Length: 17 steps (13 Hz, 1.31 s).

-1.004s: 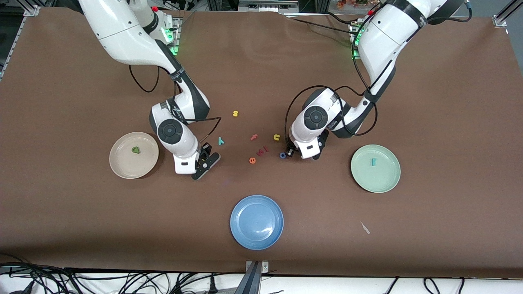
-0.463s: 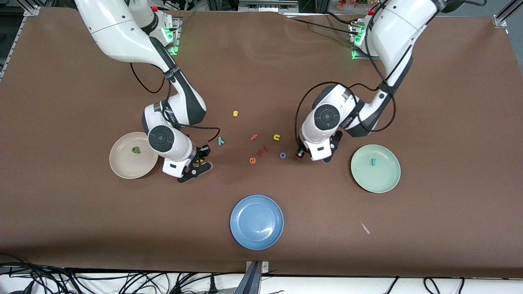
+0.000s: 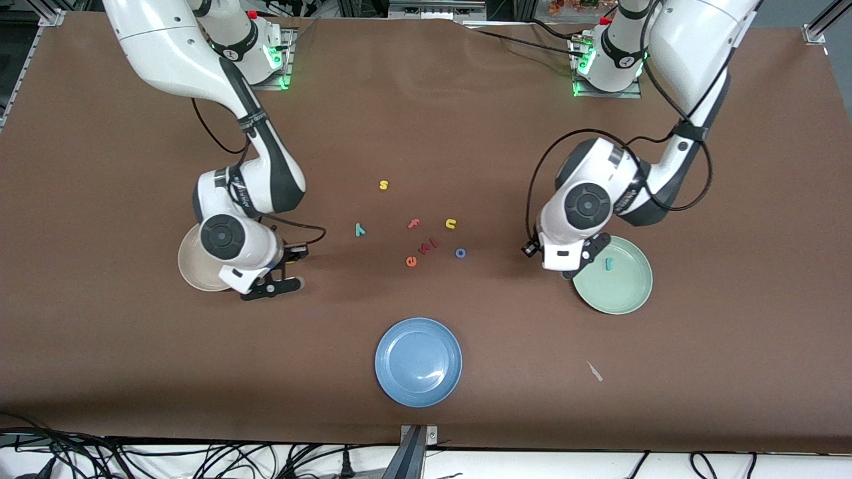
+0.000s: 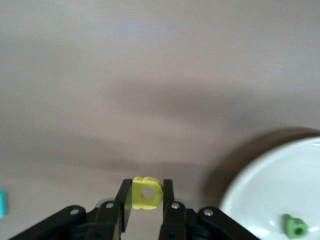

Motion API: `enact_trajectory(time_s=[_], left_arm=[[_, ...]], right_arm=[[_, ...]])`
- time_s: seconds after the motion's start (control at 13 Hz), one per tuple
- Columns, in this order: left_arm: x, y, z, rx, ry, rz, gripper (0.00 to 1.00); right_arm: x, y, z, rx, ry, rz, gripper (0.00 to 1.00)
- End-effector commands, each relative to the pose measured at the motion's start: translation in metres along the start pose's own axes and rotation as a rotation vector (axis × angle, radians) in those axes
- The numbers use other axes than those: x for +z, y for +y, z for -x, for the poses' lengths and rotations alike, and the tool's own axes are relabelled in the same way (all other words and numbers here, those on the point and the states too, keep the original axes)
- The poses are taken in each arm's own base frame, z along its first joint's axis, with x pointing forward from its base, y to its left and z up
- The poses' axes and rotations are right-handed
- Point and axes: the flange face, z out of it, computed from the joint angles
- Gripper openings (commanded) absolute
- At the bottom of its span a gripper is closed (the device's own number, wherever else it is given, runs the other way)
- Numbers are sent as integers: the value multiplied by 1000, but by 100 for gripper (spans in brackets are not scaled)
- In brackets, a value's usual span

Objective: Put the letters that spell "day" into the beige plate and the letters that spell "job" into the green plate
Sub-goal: 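Carry the pink p to the green plate while the right carries the d, then open the left gripper over the green plate while the right releases the d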

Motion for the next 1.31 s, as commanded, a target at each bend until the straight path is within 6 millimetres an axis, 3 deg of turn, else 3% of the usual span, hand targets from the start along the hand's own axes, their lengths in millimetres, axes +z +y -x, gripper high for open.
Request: enact_trajectory(time_s=[0.0, 0.15, 0.31, 0.54, 0.77, 1.0, 1.08, 1.16, 1.24], left_arm=[[-10, -21, -19, 162, 17, -25, 0], [-12, -37, -44, 283, 9, -20, 0], [-14, -56, -82, 416, 9, 4, 0], [8, -75, -126, 572, 69, -34, 0], [45, -70, -130, 661, 62, -49, 0], [65, -65, -126, 702, 38, -51, 0], [72, -64, -126, 712, 33, -46, 0], [78, -62, -126, 722, 29, -42, 0], [78, -62, -126, 733, 33, -37, 1]], right_arm=[[-1, 29, 11, 27, -38, 16, 15], [-5, 48, 19, 23, -71, 25, 15], [-11, 69, 30, 12, -101, 27, 15], [-9, 99, 53, 4, -124, 24, 15], [1, 125, 67, -38, -116, 20, 19], [6, 125, 70, -44, -122, 19, 22], [5, 125, 69, -44, -124, 18, 43], [4, 125, 69, -44, -124, 19, 89], [5, 125, 69, -41, -126, 17, 99]])
